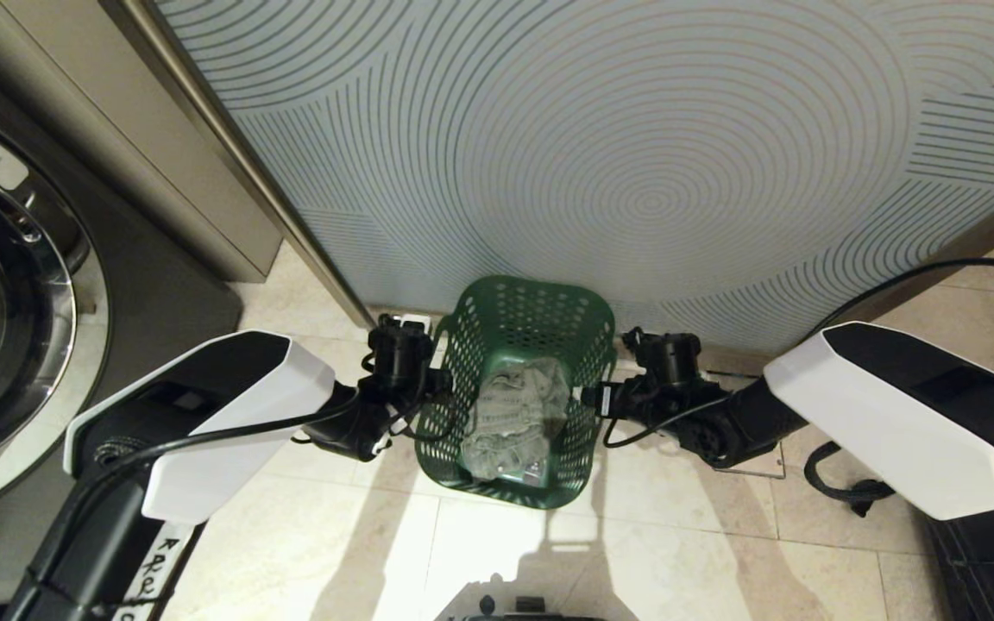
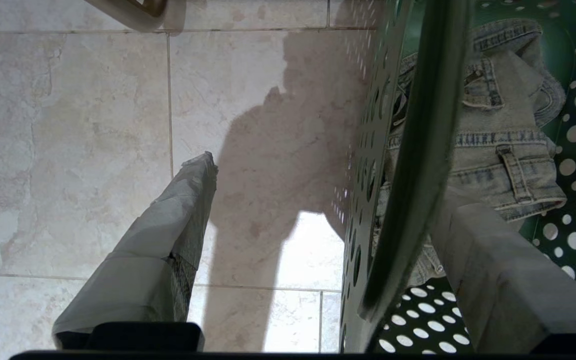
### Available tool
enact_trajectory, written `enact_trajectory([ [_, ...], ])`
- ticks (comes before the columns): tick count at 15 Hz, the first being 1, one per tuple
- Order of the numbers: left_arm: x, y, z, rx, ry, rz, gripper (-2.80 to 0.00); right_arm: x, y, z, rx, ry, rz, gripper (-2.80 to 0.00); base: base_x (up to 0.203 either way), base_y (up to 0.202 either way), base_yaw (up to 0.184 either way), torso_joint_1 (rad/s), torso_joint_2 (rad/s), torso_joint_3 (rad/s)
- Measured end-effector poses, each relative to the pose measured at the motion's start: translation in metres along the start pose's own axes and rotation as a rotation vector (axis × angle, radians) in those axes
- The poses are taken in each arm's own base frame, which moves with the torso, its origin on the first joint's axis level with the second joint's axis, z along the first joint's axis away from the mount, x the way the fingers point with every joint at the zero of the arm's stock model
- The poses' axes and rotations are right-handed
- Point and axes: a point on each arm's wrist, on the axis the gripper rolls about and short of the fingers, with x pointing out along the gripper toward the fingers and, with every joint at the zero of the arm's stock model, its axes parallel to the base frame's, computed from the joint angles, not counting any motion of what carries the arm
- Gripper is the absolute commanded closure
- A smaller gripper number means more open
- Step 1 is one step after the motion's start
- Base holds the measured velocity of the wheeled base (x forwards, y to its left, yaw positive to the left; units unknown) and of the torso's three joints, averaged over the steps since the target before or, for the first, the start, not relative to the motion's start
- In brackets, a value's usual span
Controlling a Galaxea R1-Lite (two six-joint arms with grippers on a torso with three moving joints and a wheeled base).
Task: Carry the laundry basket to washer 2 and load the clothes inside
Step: Pick up the clothes basket and put it beside the washing machine
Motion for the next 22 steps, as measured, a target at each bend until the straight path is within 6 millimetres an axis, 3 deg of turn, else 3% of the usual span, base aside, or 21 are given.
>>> enact_trajectory([
  [5,0.004,0.0,-0.006,-0.001,0.006,0.006,-2.8,0.007,-0.001,-0.01,-0.008,0.018,-0.002,-2.8,0.0,0.0,0.0,0.0,0.0,0.0],
  [10,0.003,0.004,-0.002,-0.006,0.002,0.013,-2.8,0.011,0.019,-0.018,-0.032,0.027,0.028,-2.8,0.0,0.0,0.0,0.0,0.0,0.0],
  [17,0.003,0.005,-0.002,-0.013,0.002,0.015,-2.8,0.012,0.02,-0.022,-0.031,0.036,0.027,-2.8,0.0,0.0,0.0,0.0,0.0,0.0],
  [18,0.003,0.005,-0.002,-0.013,0.001,0.014,-2.8,0.012,0.02,-0.023,-0.03,0.038,0.026,0.0,0.0,0.0,0.0,0.0,0.0,0.0],
  [22,0.002,0.005,-0.003,-0.014,-0.001,0.015,-2.8,0.011,0.019,-0.025,-0.029,0.039,0.016,0.0,0.0,0.0,0.0,0.0,0.0,0.0],
])
